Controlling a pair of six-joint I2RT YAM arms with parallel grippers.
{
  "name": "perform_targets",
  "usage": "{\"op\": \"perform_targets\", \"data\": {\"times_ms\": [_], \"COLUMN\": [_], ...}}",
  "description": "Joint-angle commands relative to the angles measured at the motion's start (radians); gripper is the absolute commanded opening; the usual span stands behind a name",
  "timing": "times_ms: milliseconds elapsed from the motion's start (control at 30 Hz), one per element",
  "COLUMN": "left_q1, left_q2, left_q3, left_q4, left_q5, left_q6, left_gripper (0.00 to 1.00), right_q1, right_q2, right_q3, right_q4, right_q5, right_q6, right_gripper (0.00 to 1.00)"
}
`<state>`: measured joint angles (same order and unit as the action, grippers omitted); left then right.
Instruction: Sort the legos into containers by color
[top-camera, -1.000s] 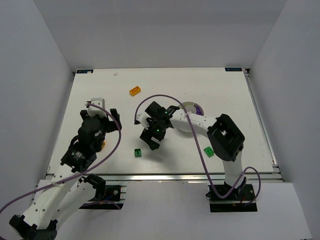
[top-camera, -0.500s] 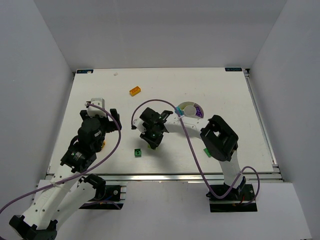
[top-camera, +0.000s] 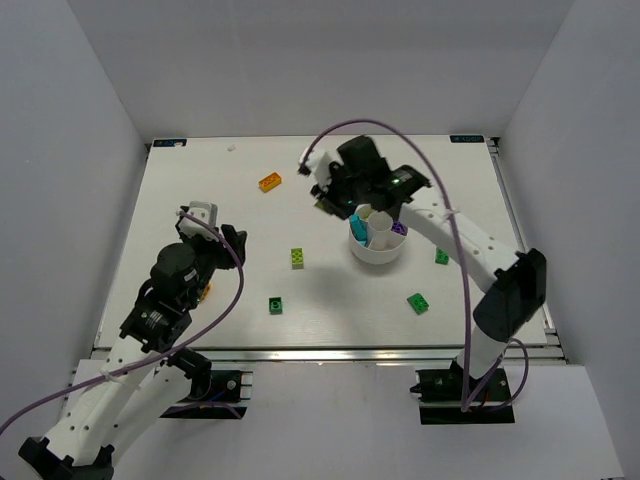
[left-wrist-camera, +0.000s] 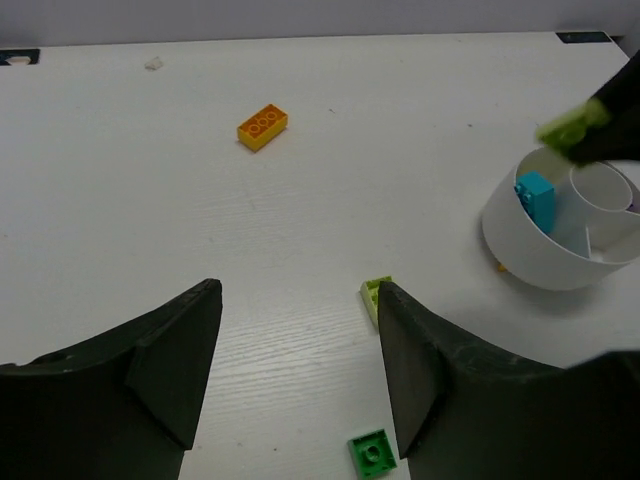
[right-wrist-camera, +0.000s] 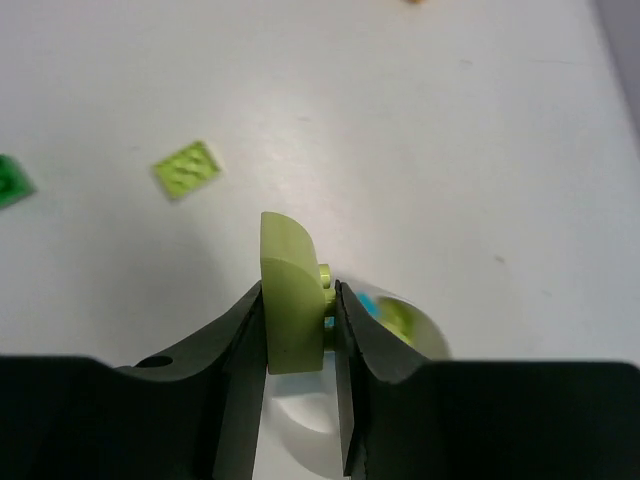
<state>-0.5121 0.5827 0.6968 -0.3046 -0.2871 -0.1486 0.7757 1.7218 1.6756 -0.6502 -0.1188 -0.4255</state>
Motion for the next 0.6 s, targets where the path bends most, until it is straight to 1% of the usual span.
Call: {"op": "perform_targets", "data": {"times_ms": [0,100,167,367,567], "left_q1": [0.004,0.004,0.004,0.004,0.004], "left_q2": [0.049,0.097,0.117,0.134,0.16], "left_q3": [0.003,0.013,0.017,0.013,0.018], "left_q4": [0.019,0.01,0.007,0.006,0.001], "left_q5": [0.117,0.147,0.154,0.16,0.18], "left_q6": [0.006,0.003,0.004,0.006,0.011], "left_gripper": [0.74,0.79,0.79,0.81,0.82], "right_q1": [-0.093,-0.165,-0.222,-0.314,-0.369], "right_q2": [-0.039,-0.042,-0.033,0.005,0.093], "right_q3": [-0.014,-0.028,-0.03,-0.019,0.076], "right_q4": [0.017,0.037,0.038,0.006,-0.144], "right_q5": [0.051,0.07,0.051,-0.091,-0.214], "right_q6": [-0.14,-0.234,-0.283,-0.488,-0.7], "right_gripper": [0.0,0.0,0.0,0.0,0.0]}}
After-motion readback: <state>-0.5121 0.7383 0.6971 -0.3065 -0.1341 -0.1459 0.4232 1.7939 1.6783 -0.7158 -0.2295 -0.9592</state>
